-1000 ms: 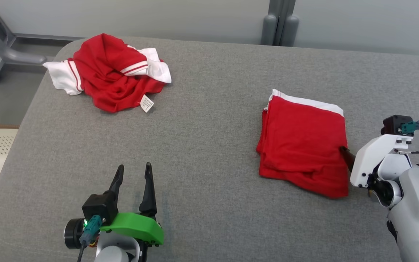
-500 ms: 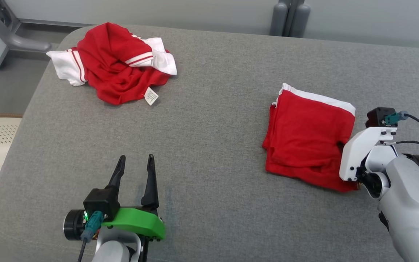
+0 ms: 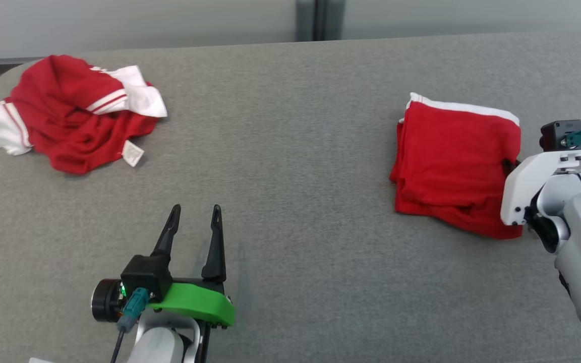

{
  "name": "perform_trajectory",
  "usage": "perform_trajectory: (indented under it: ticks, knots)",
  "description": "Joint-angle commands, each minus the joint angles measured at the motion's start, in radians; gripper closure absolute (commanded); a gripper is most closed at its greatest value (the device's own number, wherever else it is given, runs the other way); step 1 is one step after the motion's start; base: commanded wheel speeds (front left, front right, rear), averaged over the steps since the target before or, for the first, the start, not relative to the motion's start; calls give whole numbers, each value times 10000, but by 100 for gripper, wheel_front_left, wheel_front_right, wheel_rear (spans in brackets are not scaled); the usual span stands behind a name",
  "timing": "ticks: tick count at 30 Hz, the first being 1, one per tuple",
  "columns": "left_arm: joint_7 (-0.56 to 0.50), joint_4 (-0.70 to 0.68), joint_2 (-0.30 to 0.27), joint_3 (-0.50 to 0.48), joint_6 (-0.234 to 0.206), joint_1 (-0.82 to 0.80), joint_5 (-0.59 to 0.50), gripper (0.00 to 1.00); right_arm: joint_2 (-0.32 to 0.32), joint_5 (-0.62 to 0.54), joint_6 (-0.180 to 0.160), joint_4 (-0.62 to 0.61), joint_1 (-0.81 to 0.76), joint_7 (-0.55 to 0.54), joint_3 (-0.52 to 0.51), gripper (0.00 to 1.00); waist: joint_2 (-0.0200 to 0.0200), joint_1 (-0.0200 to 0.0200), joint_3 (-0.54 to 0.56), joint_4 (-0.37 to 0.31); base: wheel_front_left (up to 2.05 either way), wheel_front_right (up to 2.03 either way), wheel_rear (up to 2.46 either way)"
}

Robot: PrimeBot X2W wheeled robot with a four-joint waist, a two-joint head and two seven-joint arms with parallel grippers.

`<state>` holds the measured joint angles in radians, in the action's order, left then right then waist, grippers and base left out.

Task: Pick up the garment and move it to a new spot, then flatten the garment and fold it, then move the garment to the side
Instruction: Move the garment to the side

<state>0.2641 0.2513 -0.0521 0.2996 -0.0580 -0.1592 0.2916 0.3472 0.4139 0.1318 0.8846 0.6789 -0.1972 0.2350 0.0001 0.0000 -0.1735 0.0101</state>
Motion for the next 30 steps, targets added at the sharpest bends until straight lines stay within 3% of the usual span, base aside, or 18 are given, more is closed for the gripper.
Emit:
perform_trajectory:
  ticks: [1,6,13,22,30]
  knots:
    - [-2,-38,-71,13,11,-268,-99,0,129,1,-22,46,172,119,13,100,-1,0,-373,-1392,0,0,0]
    - [-83,-44,-163,173,77,-509,-230,0,310,-8,-20,288,425,456,51,100,-1,0,-693,-2396,0,0,0]
    - [-229,-120,-289,319,107,-719,-277,0,171,-58,-21,688,819,1069,74,100,-1,0,-1025,-2906,0,0,0]
    - [-390,-419,-598,224,-65,-999,-358,0,304,-801,-21,1667,2183,1886,-60,100,-1,0,-1691,-2264,0,0,0]
    - [-511,-914,-853,130,-222,-1151,-453,0,1370,-1650,-21,2654,3728,1960,-272,100,-1,0,-2516,-1390,0,0,0]
